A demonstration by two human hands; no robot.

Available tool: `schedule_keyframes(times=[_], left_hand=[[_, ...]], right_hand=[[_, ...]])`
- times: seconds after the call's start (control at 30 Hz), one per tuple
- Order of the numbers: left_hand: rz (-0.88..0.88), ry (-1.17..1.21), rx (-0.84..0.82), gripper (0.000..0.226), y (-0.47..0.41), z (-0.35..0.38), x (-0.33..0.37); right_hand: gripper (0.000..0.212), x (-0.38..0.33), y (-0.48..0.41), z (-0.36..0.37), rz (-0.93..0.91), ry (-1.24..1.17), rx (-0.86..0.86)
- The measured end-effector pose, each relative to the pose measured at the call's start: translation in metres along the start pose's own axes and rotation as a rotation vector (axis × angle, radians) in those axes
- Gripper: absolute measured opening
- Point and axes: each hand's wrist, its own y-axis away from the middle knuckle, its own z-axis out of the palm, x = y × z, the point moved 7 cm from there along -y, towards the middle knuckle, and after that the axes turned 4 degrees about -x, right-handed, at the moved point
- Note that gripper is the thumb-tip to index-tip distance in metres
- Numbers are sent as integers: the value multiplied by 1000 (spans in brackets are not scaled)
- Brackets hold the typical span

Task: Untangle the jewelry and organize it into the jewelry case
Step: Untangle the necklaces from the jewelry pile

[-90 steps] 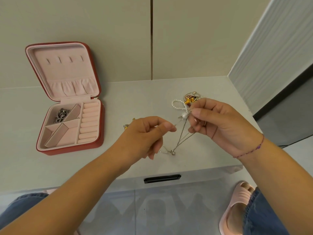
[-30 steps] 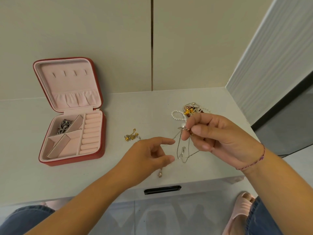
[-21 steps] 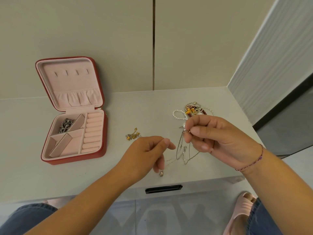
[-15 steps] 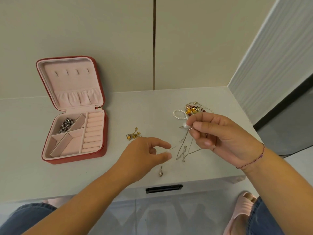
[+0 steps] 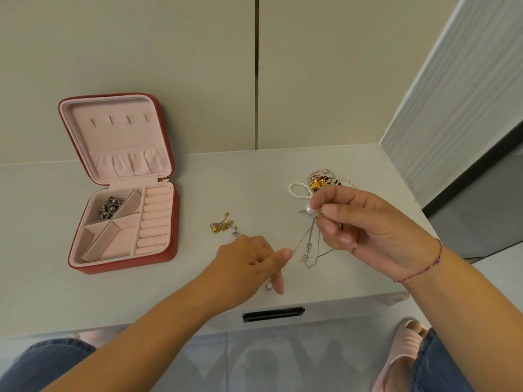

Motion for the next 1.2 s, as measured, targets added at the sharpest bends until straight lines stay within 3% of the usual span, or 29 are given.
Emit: schedule_keyframes(times=[0.2, 0.6, 0.73, 0.87, 1.0, 1.2], left_hand=[[24, -51, 51, 42, 3, 2, 6], [273, 191, 200, 23, 8, -11, 29], [260, 197, 233, 12, 7, -15, 28], [247, 225, 239, 17, 8, -21, 28], [226, 255, 214, 5, 6, -19, 27], [225, 276, 223, 6, 6, -20, 27]], right_hand=[[15, 1, 1, 8, -17, 5, -111], [7, 8, 1, 20, 10, 58, -151], [12, 10, 0, 17, 6, 44, -168], [21, 7, 1, 11, -6, 22, -164], [23, 8, 0, 10, -10, 13, -163], [25, 7, 0, 9, -10, 8, -157]])
